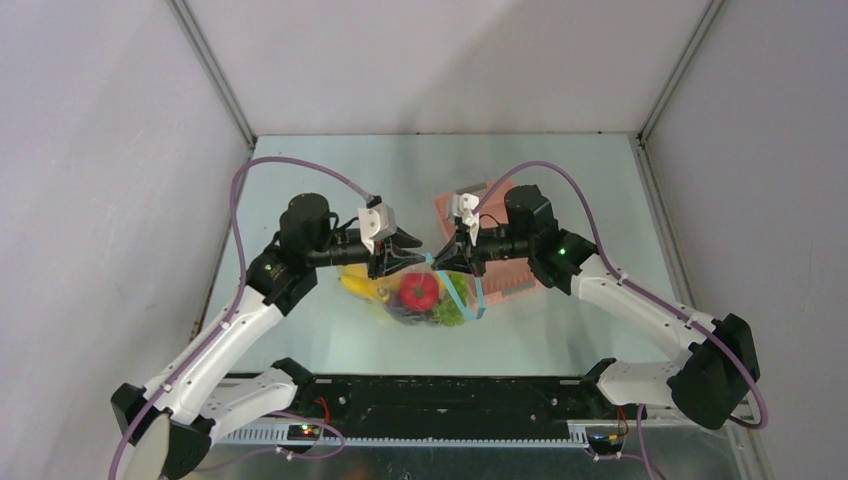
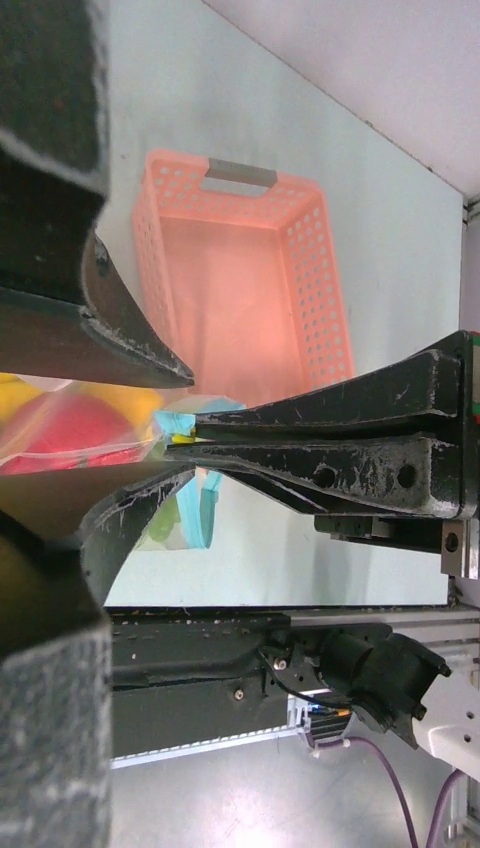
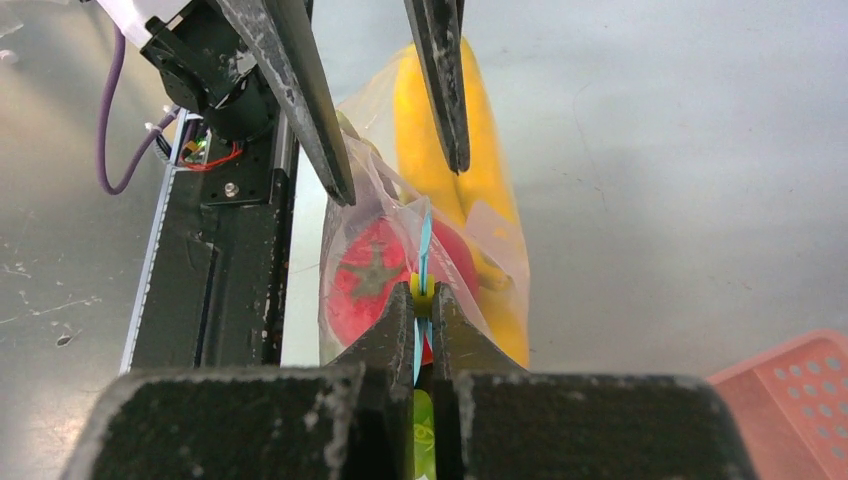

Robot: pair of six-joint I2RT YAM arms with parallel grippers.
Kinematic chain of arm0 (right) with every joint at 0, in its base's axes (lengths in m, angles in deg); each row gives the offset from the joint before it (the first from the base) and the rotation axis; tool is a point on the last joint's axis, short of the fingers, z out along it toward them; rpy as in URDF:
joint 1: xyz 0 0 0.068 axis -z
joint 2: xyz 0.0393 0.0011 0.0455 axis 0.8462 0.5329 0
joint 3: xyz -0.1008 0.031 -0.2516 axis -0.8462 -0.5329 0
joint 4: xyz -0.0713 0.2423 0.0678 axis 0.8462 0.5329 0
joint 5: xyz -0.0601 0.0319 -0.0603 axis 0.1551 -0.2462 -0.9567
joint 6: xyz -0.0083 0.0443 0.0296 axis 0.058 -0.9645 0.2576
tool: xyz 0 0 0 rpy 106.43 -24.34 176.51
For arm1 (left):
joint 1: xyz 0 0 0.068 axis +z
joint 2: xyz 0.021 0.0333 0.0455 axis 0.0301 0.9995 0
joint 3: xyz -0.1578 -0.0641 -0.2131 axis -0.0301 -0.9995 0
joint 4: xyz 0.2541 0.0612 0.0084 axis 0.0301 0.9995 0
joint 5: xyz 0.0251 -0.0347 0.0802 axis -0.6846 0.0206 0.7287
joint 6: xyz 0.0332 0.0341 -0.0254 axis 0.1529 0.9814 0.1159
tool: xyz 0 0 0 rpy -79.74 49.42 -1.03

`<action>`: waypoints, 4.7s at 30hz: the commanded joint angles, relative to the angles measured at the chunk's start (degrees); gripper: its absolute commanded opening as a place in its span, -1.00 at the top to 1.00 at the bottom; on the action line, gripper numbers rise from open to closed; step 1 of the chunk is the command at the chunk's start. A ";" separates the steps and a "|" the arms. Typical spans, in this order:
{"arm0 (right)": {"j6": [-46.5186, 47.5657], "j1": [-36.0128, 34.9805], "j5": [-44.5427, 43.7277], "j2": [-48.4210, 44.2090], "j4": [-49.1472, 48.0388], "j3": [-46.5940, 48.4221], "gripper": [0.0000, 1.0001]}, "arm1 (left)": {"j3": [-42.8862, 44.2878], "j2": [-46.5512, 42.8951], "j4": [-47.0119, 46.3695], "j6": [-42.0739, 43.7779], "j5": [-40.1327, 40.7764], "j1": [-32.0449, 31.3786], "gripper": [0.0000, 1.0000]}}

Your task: Place the food in the zip-top bag and seal the zipper

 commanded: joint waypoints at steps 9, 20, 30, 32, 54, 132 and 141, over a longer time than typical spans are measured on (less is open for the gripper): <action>-0.37 -0.95 0.84 -2.33 -2.50 0.77 1.00 | 3.85 3.87 3.30 4.11 -4.34 0.22 0.17; -0.03 -1.40 0.07 -2.24 -2.73 0.95 1.00 | 5.56 6.26 6.42 5.95 -6.70 0.17 0.42; -0.90 -1.65 0.22 -2.18 -4.39 0.93 1.00 | 3.51 4.87 6.37 7.46 -6.55 -0.07 0.54; -0.95 -1.77 0.14 -2.04 -4.51 0.99 1.00 | 3.63 5.04 6.18 7.08 -6.50 -0.13 0.66; -0.08 -1.76 -9.46 -1.37 9.91 3.15 1.00 | -1.44 -1.51 -4.88 -1.87 14.36 -0.37 1.00; 7.17 -5.07 -0.43 1.45 7.28 9.63 1.00 | 9.20 5.18 18.93 19.50 -4.64 -0.26 0.45; 6.46 -5.13 -1.42 1.81 6.84 9.67 1.00 | 7.26 3.56 16.27 18.39 -3.46 -0.25 1.00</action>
